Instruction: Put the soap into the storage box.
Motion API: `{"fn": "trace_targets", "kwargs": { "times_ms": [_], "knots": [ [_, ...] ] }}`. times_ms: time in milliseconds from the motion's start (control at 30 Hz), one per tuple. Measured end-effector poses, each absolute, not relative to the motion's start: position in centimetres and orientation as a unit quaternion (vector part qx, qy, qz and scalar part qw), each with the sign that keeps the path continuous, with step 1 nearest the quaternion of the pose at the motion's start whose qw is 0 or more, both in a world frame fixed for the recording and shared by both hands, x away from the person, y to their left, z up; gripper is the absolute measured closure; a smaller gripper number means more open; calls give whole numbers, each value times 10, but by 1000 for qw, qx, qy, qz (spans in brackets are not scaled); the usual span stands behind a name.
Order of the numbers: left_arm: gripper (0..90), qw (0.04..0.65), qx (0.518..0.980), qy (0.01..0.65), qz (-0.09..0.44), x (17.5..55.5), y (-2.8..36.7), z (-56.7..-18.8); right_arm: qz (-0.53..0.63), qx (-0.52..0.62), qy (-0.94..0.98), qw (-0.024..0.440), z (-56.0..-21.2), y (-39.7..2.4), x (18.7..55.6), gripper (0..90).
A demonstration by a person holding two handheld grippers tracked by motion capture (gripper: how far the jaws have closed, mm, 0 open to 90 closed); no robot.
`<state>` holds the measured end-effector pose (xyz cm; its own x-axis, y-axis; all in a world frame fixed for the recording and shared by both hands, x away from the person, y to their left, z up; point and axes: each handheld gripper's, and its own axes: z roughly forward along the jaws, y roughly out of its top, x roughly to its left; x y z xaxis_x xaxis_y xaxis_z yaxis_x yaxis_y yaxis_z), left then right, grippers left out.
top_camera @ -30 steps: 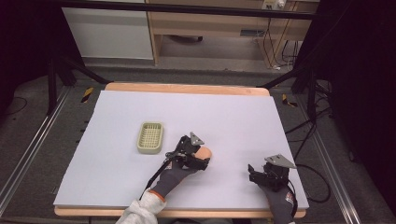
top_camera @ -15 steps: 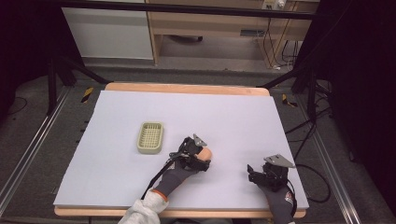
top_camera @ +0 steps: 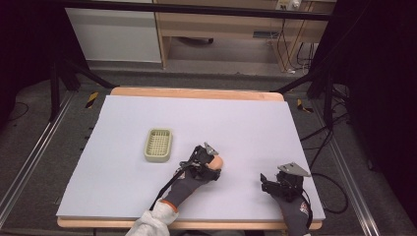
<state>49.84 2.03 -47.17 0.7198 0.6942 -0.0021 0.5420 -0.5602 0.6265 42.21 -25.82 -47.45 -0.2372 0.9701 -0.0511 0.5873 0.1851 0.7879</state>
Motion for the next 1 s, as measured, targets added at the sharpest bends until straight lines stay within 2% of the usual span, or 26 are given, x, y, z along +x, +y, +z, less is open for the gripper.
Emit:
{"fn": "trace_targets", "kwargs": {
  "times_ms": [433,1000],
  "knots": [
    [314,310,874,352,129,497,20,-470,332,546,713,289,-474,-258,422,124],
    [315,332,867,344,143,485,45,-439,331,547,712,290,-474,-259,422,124]
  ]
}}
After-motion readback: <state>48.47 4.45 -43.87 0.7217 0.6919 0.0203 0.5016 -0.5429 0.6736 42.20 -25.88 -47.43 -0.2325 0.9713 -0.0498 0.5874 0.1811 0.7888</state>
